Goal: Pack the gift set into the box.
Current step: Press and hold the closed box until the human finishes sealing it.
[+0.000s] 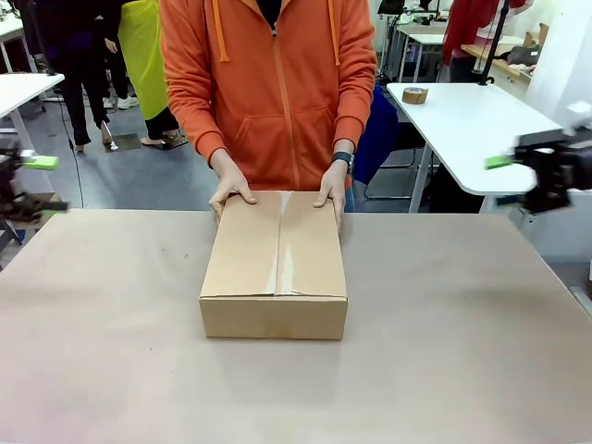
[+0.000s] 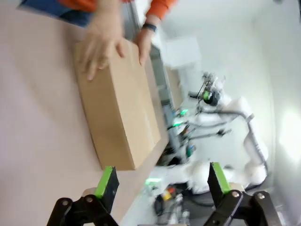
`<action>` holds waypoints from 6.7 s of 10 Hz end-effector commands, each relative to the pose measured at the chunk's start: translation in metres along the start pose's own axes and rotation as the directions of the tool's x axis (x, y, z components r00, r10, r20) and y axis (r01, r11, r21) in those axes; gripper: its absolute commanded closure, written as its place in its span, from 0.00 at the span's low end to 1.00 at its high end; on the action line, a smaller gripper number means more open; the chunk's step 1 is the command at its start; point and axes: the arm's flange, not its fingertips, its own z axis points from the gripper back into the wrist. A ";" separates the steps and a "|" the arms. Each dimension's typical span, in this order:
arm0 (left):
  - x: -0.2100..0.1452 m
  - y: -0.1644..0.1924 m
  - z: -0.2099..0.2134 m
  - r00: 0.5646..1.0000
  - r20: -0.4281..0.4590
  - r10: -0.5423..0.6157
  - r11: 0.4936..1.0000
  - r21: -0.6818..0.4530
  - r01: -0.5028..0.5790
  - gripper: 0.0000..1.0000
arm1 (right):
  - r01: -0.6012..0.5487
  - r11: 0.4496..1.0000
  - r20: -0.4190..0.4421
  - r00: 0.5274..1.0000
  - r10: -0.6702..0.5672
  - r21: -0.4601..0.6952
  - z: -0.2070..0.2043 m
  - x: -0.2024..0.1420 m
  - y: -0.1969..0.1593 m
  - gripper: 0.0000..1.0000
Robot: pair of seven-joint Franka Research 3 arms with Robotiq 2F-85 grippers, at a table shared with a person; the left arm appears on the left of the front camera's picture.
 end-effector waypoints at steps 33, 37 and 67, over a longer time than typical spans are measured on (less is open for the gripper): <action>-0.002 0.068 -0.273 0.329 -0.144 -0.933 0.343 -0.086 0.936 0.00 | -0.907 0.240 0.108 0.293 0.950 0.346 -0.311 0.001 -0.005 0.00; -0.003 0.062 -0.271 0.282 -0.120 -0.952 0.291 -0.068 0.954 0.00 | -0.907 0.240 0.108 0.293 0.950 0.346 -0.311 0.001 -0.005 0.00; -0.003 0.062 -0.271 0.282 -0.120 -0.952 0.291 -0.068 0.954 0.00 | -0.907 0.240 0.108 0.293 0.950 0.346 -0.311 0.001 -0.005 0.00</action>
